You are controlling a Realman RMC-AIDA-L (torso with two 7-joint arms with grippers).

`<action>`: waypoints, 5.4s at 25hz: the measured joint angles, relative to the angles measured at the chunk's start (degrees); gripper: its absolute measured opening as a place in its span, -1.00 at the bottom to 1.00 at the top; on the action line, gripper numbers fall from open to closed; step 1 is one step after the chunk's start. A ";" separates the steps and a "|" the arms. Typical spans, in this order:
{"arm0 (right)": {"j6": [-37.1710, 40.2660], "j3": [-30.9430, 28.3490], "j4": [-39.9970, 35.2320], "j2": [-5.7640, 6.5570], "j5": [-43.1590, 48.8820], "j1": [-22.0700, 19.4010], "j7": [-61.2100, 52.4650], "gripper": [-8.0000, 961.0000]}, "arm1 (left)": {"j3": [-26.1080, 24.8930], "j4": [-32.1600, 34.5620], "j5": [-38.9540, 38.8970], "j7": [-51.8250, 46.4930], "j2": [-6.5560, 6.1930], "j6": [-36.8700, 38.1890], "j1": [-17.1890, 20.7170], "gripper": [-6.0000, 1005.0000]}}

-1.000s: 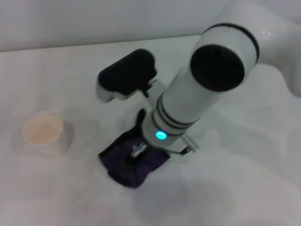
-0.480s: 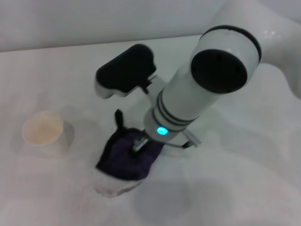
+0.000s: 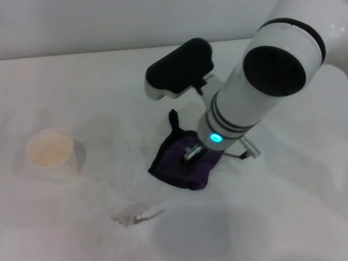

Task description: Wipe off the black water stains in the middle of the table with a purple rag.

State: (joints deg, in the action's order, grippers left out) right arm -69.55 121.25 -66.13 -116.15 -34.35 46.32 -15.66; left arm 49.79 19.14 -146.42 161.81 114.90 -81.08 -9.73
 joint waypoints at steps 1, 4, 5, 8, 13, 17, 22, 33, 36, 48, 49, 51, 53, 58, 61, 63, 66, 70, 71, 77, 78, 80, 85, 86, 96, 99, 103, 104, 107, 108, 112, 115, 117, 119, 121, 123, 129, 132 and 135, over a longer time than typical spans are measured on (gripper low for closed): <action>0.56 0.68 -0.43 -0.01 -1.02 -0.01 0.05 -0.85 | 0.01 0.07 0.00 0.00 0.01 0.02 -0.01 0.78; 3.02 3.76 -1.75 -0.03 -5.45 0.35 0.15 -0.86 | -0.05 0.41 0.00 0.00 0.17 -0.03 -0.02 0.78; 3.84 4.85 -2.18 -0.05 -6.72 0.50 0.16 -0.86 | -0.12 0.45 0.00 0.00 0.20 -0.12 -0.02 0.78; 6.53 7.47 -2.93 -0.04 -9.99 0.91 0.17 -0.86 | -0.14 0.52 0.00 0.00 0.25 -0.37 -0.03 0.78; 11.66 12.28 -3.53 -0.05 -15.57 2.86 0.27 -0.86 | -0.14 0.55 0.00 0.00 0.25 -0.55 -0.03 0.78; 14.36 15.11 -2.91 -0.05 -20.94 4.69 2.08 -0.86 | -0.09 0.63 0.00 0.00 0.23 -0.82 -0.03 0.78; 13.94 14.42 -1.82 -0.05 -20.24 4.28 3.23 -0.86 | -0.12 0.64 0.00 0.00 0.23 -1.06 0.07 0.78; 2.76 -2.06 -1.45 0.33 -2.42 -2.04 8.44 -0.86 | -0.14 0.64 0.00 0.00 0.54 -0.66 0.50 0.78; -0.50 -7.05 -1.50 0.54 2.88 -3.61 9.83 -0.86 | -0.14 0.63 -0.08 0.00 0.78 -0.65 0.50 0.78; -0.13 -7.67 -3.36 -0.03 -5.84 -6.61 14.31 -0.86 | -2.88 0.63 -0.20 0.00 1.77 -1.76 0.44 0.78; 0.64 -6.47 -3.77 -0.01 -7.78 -6.49 14.38 -0.86 | -2.91 0.63 -0.18 0.00 1.77 -1.78 0.34 0.78; 2.19 -4.03 -4.34 -0.03 -11.37 -6.08 14.72 -0.86 | -2.92 0.63 -0.17 0.00 1.74 -1.77 0.16 0.78; 3.46 -2.69 -4.46 -0.04 -14.41 -5.81 15.51 -0.86 | -2.94 0.55 -0.14 0.00 1.73 -1.58 -0.09 0.78; 4.67 -3.05 -4.09 0.22 -16.22 -5.78 17.36 -0.86 | -2.96 0.16 -0.10 0.00 1.73 -0.97 -0.74 0.78; 3.87 -7.19 -3.03 0.62 -12.18 -6.60 18.42 -0.86 | -2.96 0.01 -0.09 0.00 1.77 0.19 -1.02 0.78; 2.46 -12.14 -2.24 0.65 -8.49 -7.62 20.60 -0.86 | -2.96 -0.03 -0.13 -0.07 1.83 1.22 -1.16 0.78; -0.25 -21.13 -1.12 0.76 -4.55 -9.22 25.78 -0.86 | -2.96 0.03 -0.38 -0.24 2.29 1.49 -1.22 0.78; -4.09 -30.84 -0.09 0.90 1.89 -10.18 30.10 -0.86 | -3.01 0.26 -0.53 -0.16 2.75 1.89 -1.39 0.78; -5.06 -32.96 0.00 0.96 4.15 -10.32 30.65 -0.86 | -3.02 0.27 -0.58 -0.20 2.78 2.09 -1.47 0.78; -8.48 -41.84 0.49 1.13 11.16 -11.01 34.34 -0.86 | -3.11 0.36 -2.10 -0.34 3.16 4.83 -2.70 0.78; -8.62 -43.09 0.91 1.19 11.73 -11.06 34.98 -0.86 | -3.13 0.40 -2.19 -0.35 3.23 5.33 -3.06 0.78; -8.64 -44.95 2.16 1.18 12.31 -11.07 36.59 -0.86 | -3.13 0.43 -2.22 -0.35 3.29 5.87 -3.64 0.78; -6.43 -46.61 6.60 1.00 11.64 -10.36 39.97 -0.86 | -3.13 0.19 -2.00 -0.19 3.34 5.99 -5.04 0.78; -6.33 -46.64 7.06 1.00 10.90 -10.30 40.86 -0.85 | -3.13 0.19 -1.99 -0.18 3.34 6.00 -5.21 0.78; -7.46 -50.09 6.59 1.15 8.61 -10.66 42.57 -0.72 | -3.09 0.33 -1.88 -0.35 3.30 6.49 -6.12 0.78; -8.56 -52.78 3.61 1.17 8.58 -11.50 43.63 -0.69 | -2.94 0.00 -1.85 -0.38 3.30 6.81 -6.04 0.78; -7.73 -61.92 -0.04 1.07 6.59 -12.47 48.65 -0.48 | -2.51 -0.37 -1.65 -0.38 3.42 7.74 -5.80 0.78; -7.04 -65.25 -0.13 1.09 5.02 -12.55 50.82 -0.39 | -2.48 -0.75 -1.62 -0.38 3.47 7.96 -5.85 0.78; -4.01 -75.31 1.68 1.47 -0.41 -12.62 58.05 -0.16 | -2.44 -2.00 -1.59 -0.37 3.59 8.13 -6.07 0.78; -2.85 -78.02 2.72 1.70 -2.31 -12.62 60.59 -0.10 | -2.45 -2.22 -1.59 -0.29 3.65 8.14 -6.10 0.78; 3.25 -85.53 8.67 2.80 -11.31 -13.12 71.94 -0.04 | -2.47 -2.71 -1.58 0.00 3.99 8.14 -6.05 0.78; 8.81 -89.73 14.60 3.85 -20.02 -14.24 80.46 -0.05 | -2.47 -3.08 -1.58 -0.01 3.99 8.15 -5.98 0.78; 11.83 -92.35 19.62 4.88 -25.94 -14.88 85.57 -0.05 | -2.35 -3.22 -1.55 -0.01 4.04 8.15 -5.85 0.78; 13.90 -94.77 25.64 6.34 -32.50 -15.46 91.78 -0.05 | -1.96 -3.91 -1.31 0.01 4.07 8.16 -5.91 0.78; 14.83 -97.29 31.55 7.63 -40.15 -16.41 100.59 -0.05 | -1.75 -4.72 -0.94 0.01 4.07 8.20 -6.09 0.78; 15.12 -99.11 34.37 7.66 -46.01 -17.60 107.96 -0.04 | -1.74 -5.29 -0.66 0.04 4.06 8.29 -6.12 0.78; 13.24 -100.90 36.99 2.43 -67.09 -23.46 133.46 -0.02 | -1.71 -7.71 0.03 0.11 4.19 9.37 -6.63 0.78; 8.66 -101.01 41.99 1.71 -74.84 -24.70 146.83 0.05 | -1.72 -9.01 0.04 0.12 4.31 10.30 -6.85 0.78; 4.07 -101.09 46.37 1.85 -77.19 -25.15 157.03 0.26 | -1.92 -10.60 -0.39 0.13 4.50 10.73 -7.08 0.78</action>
State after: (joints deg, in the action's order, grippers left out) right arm -65.49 20.16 -19.76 -114.30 -111.54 21.17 141.37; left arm 47.87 8.54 -146.81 161.94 119.40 -70.34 -16.80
